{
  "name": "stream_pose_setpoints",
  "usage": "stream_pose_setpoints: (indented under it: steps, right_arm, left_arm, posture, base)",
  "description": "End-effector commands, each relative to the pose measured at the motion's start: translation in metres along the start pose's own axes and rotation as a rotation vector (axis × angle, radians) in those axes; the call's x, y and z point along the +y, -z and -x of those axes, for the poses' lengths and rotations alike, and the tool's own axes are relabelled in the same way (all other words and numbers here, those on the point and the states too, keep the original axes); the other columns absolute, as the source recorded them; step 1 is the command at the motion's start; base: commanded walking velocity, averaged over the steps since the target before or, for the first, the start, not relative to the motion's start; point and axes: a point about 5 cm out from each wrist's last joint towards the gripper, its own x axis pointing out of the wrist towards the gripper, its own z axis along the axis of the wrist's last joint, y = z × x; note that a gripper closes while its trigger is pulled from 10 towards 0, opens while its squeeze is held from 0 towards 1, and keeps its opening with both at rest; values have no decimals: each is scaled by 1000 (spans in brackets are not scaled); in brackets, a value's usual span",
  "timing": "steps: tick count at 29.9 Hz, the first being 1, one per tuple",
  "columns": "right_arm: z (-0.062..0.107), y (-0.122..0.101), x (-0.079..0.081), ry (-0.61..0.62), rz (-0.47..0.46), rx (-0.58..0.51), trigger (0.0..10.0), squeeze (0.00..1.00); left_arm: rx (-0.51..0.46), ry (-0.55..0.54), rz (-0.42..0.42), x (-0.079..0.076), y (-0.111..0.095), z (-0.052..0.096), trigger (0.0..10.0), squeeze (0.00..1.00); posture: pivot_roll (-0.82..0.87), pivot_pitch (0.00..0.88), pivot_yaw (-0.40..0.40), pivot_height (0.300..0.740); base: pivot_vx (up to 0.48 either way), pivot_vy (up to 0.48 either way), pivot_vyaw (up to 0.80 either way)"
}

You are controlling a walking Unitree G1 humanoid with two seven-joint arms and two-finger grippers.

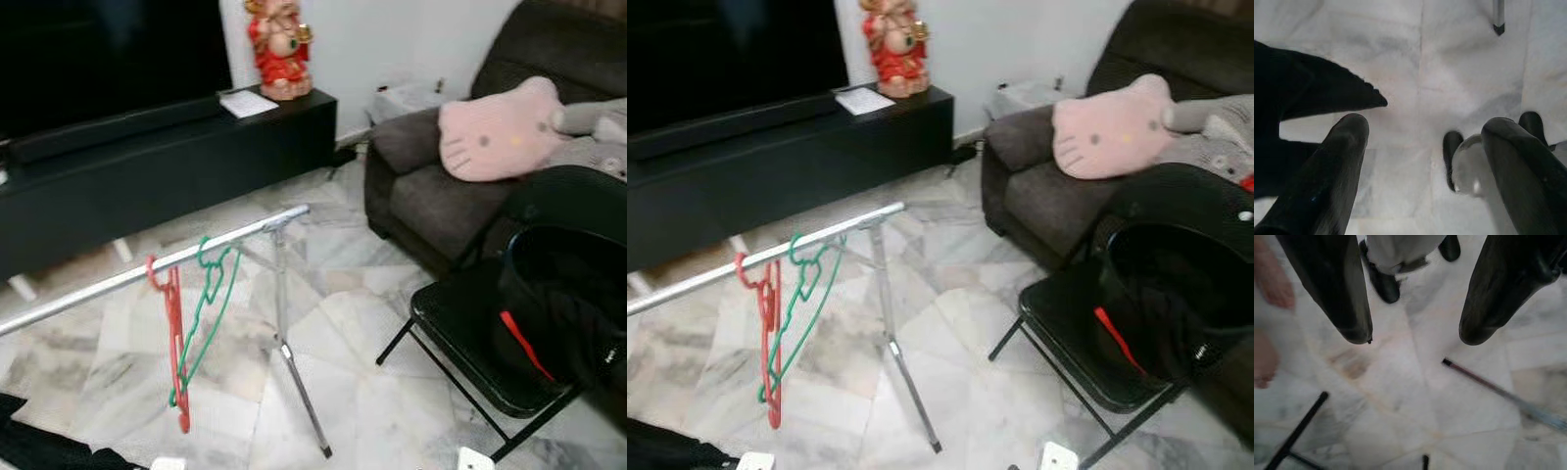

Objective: Hang hanger

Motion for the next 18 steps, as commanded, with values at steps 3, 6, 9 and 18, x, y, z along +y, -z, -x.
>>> stream_pose_setpoints:
  steps: [3,6,9,18]
  right_arm:
    - [1,6,2,-2,-6,22,10000,0]
    - [1,6,2,-2,-6,21,10000,0]
    - [1,5,2,-3,-6,20,10000,0]
    - [1,5,2,-4,-4,21,10000,0]
  left_arm:
    - [35,-13,10,6,13,3,10000,0]
    - [33,-17,11,8,13,4,10000,0]
    - [29,-19,10,9,12,4,10000,0]
    - [11,-8,14,0,5,1,10000,0]
  posture:
    - [-23,17,60,740]
    - [-23,19,58,740]
    - [-23,19,57,740]
    - [-24,13,55,740]
  base:
    - [0,0,-788]
    - [0,0,-788]
    - [0,0,-788]
    - [0,0,-788]
